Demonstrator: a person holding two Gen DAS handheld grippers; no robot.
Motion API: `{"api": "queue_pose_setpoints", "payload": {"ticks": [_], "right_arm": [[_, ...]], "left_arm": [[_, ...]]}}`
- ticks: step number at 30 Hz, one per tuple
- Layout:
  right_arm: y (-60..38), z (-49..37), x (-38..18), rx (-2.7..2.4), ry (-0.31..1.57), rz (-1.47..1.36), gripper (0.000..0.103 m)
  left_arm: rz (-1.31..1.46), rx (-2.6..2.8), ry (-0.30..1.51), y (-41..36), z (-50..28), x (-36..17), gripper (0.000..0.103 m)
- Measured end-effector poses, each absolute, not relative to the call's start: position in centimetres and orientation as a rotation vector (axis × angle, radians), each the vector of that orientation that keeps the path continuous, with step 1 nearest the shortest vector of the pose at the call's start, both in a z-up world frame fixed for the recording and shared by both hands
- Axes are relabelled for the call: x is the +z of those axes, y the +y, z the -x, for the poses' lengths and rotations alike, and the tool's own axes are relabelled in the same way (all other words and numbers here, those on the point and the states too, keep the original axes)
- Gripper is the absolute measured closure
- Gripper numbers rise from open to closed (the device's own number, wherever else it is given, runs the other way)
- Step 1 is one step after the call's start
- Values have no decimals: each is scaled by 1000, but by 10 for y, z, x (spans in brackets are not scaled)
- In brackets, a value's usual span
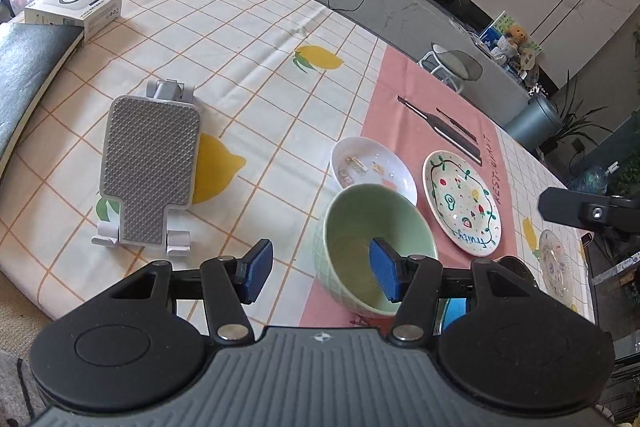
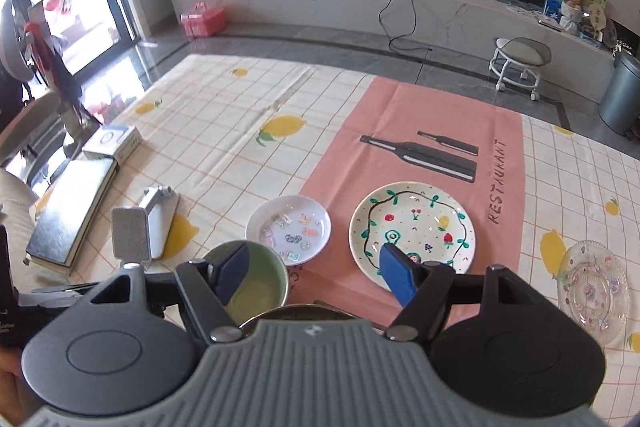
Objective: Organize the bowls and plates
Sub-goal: 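Open both tools and move them to the pale green bowl rim, then close the left tool on the green bowl rim while the right tool grips it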
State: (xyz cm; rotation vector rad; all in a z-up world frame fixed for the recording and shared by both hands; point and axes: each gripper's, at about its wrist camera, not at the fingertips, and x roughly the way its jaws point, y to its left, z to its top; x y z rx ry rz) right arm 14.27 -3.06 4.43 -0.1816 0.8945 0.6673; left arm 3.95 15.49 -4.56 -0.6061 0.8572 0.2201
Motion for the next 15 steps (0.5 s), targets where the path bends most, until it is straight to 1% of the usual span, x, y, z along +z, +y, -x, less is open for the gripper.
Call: {"api": "queue_pose_setpoints", "payload": {"ticks": [6,9,15], "right_arm": [[28,-161,10,680,1046,382,32],[47,-164,-5,662,1089,457,33],[67,-158,-23,668,1108,558,43]], "left_arm": [[622,217,914,156,-50,-57,38],[632,218,930,156,-52,-60,39],[610,194,975,152,-57,-65,40]]}}
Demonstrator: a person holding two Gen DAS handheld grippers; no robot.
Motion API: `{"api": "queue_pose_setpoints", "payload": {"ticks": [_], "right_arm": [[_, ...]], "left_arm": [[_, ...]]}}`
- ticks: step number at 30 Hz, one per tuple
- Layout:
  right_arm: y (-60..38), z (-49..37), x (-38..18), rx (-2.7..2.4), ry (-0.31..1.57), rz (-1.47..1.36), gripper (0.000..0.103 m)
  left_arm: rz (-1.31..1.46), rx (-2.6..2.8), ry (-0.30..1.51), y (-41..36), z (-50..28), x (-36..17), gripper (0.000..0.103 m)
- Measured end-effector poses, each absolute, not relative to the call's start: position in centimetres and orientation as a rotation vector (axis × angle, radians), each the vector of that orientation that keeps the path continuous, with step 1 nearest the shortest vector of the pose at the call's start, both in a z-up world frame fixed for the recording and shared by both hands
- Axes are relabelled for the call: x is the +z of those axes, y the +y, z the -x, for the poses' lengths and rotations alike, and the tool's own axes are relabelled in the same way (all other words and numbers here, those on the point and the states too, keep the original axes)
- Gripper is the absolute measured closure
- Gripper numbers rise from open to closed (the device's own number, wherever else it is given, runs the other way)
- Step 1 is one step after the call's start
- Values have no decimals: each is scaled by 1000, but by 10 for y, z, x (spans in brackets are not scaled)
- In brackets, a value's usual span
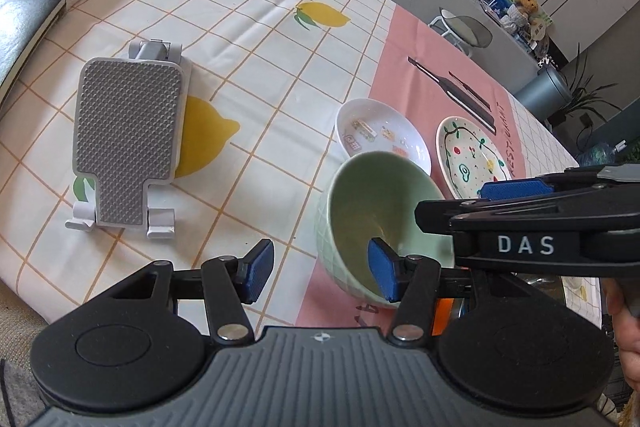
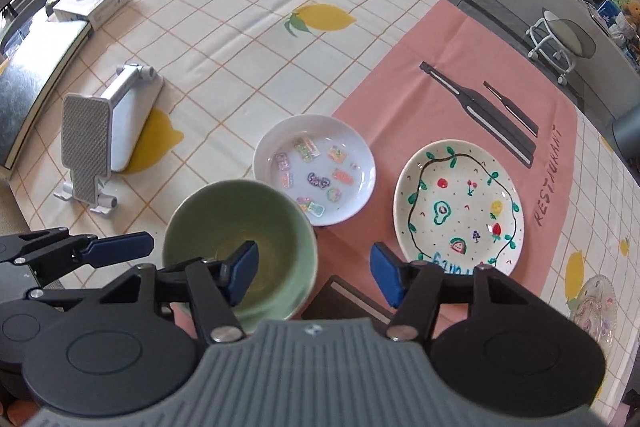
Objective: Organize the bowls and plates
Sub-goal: 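Close the left tool on the green bowl rim while the right tool grips it, then lift the green bowl with the left tool while the right tool carries it toward the steel bowls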
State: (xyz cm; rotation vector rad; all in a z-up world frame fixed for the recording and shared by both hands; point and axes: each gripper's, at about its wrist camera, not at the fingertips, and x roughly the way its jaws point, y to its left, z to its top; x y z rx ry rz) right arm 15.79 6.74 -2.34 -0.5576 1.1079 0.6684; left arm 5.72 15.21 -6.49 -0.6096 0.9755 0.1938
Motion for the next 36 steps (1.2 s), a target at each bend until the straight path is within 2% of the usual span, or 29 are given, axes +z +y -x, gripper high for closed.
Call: {"api": "queue_pose_setpoints", "payload": {"ticks": [8,14,19,21,23,25,33,36], "right_arm": [[74,-166,-45,643,1153,589,58],[74,-173,-58,640,1201,571,68],[77,-177,-68,642,1244,550,71],[78,-176,-70,660,1258,532,73],[80,-175,-70,671,1262,523,80],[83,-173,-69,678,1253,535,81],[82,-172,-69,713,1278,505,85],[82,-170,-70,723,1294,500,86]], "left_arm": [[616,209,1012,153,-59,-72,40],[681,183,1028,156,-61,-78,45],[724,148,1038,158,-61,-80,65],[733,139,1033,158,-61,-80,69],[730,137,1029,158,-61,-79,74],[721,141,1027,157,-59,-77,79],[739,185,1030,164,-52,-74,82],[769,201,1024,169,-50,-75,80]]}}
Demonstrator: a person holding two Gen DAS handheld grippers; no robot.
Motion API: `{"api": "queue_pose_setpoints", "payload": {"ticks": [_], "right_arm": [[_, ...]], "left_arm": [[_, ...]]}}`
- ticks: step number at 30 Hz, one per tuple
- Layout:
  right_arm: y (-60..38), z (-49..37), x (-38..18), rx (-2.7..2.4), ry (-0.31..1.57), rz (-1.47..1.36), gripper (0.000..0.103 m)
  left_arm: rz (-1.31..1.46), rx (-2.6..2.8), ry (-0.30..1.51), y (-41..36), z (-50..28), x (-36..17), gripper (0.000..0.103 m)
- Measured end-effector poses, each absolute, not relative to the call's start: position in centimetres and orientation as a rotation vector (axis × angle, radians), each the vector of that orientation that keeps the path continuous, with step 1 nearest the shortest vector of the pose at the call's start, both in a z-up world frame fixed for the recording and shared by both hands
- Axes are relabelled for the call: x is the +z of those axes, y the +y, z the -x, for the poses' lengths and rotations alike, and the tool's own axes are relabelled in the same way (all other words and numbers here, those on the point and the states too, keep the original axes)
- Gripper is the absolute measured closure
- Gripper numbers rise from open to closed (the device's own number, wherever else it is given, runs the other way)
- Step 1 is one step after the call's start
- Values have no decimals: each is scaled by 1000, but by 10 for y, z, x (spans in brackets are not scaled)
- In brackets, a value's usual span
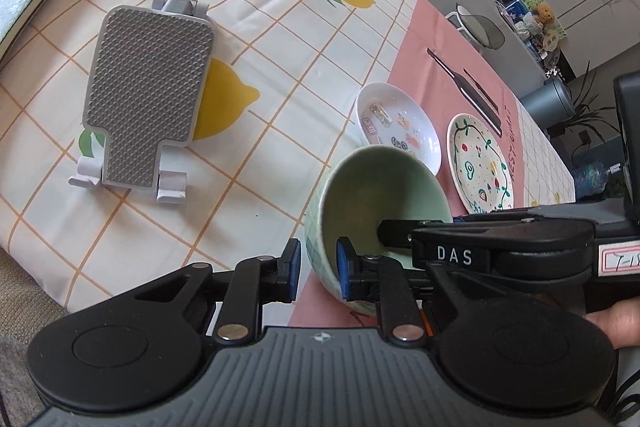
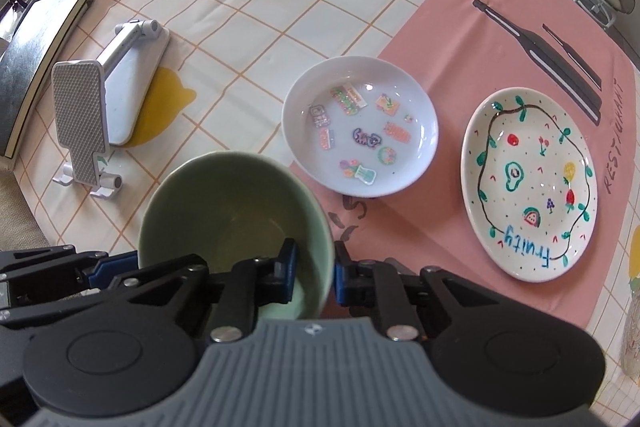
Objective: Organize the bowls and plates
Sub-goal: 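Lift the green bowl with the left tool while the right tool carries it toward the steel bowls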
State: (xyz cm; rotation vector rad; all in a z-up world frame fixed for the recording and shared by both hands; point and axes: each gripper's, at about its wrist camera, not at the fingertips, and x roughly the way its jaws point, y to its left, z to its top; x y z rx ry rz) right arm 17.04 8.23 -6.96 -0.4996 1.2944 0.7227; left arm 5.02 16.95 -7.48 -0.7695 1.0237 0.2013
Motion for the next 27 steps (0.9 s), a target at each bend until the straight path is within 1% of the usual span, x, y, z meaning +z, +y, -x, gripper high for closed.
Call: {"api": "queue_pose_setpoints", "payload": {"ticks": [4,8,10,11,12,14,15,17,23,27], "right_arm": [[86,-167,-73,703,1287,530,79],[86,-169,-73,689,1291,513,79],[85,-169,-73,687,1287,508,79],[85,-169,-74,687,1287,504,80],[84,-170,-74,686,1289,499,80],[84,-171,-74,690,1287,497,81],[84,-171,-73,690,1284,489,82],[86,-171,-70,693,1276,467,85],[92,-167,-65,691,1262,451,89],[90,-166,-61,693,1263,410,89]], "left_arm": [[805,211,1026,173,-53,-78,73],[888,213,1036,181,-52,-87,69],[921,219,1045,184,-53,-91,65],[930,224,1049,185,-53,-92,64],[930,223,1050,185,-53,-93,66],[920,209,1049,181,-54,-92,75],[914,197,1053,179,-55,-91,83],[872,209,1054,175,-55,-89,84],[862,248,1021,179,-48,-85,84],[866,253,973,184,-44,-77,84]]}}
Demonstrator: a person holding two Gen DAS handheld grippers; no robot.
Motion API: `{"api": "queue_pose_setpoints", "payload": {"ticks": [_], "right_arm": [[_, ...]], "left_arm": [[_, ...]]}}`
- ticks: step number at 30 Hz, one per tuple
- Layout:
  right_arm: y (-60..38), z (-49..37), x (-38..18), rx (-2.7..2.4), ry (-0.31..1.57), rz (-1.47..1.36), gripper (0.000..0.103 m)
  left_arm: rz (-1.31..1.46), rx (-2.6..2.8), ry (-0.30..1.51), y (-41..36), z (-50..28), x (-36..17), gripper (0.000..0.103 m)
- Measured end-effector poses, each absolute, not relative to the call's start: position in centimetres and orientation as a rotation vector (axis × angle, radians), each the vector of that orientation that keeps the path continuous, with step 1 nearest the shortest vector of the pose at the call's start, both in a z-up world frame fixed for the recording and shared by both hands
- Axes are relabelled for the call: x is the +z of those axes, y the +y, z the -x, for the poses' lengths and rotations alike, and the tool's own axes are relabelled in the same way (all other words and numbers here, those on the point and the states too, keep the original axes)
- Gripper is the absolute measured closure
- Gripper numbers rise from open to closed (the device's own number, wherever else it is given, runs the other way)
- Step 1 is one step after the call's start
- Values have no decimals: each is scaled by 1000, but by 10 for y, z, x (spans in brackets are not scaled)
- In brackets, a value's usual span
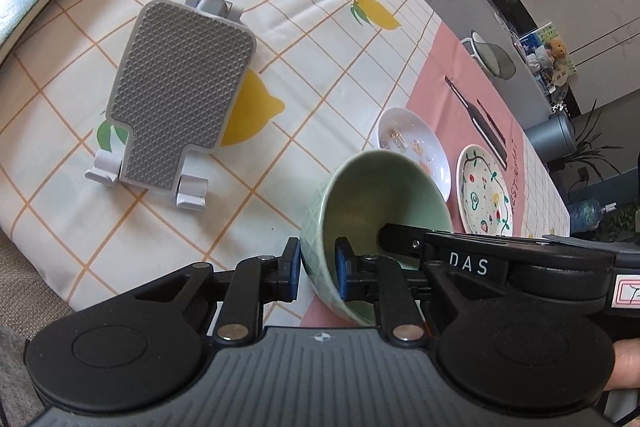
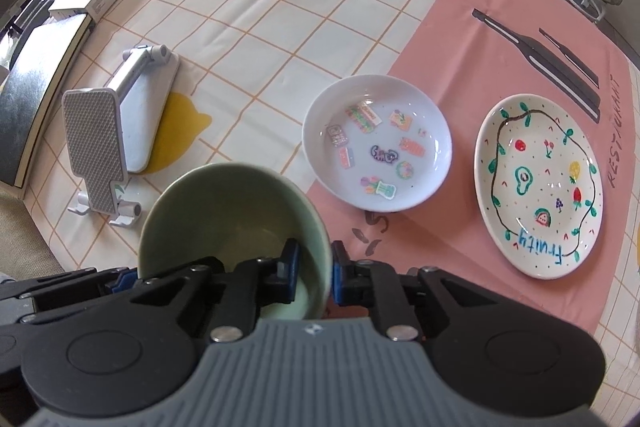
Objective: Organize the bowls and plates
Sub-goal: 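Lift the green bowl with the left tool while the right tool carries it toward the steel bowls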
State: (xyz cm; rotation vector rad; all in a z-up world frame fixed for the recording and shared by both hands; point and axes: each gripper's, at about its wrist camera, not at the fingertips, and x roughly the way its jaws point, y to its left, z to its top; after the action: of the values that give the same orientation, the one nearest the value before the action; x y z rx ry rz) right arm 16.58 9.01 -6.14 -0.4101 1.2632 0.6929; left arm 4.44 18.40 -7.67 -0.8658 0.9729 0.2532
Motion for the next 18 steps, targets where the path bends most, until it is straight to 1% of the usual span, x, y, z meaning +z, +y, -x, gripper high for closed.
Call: {"api": "queue_pose_setpoints", "payload": {"ticks": [6,18], "right_arm": [[85,-169,-41,683,1232,350,89],[67,-160,11,680,1144,302,91]], "left_arm": [[857,207,924,182,-43,-65,83],[829,128,731,178,-30,-31,83]]}}
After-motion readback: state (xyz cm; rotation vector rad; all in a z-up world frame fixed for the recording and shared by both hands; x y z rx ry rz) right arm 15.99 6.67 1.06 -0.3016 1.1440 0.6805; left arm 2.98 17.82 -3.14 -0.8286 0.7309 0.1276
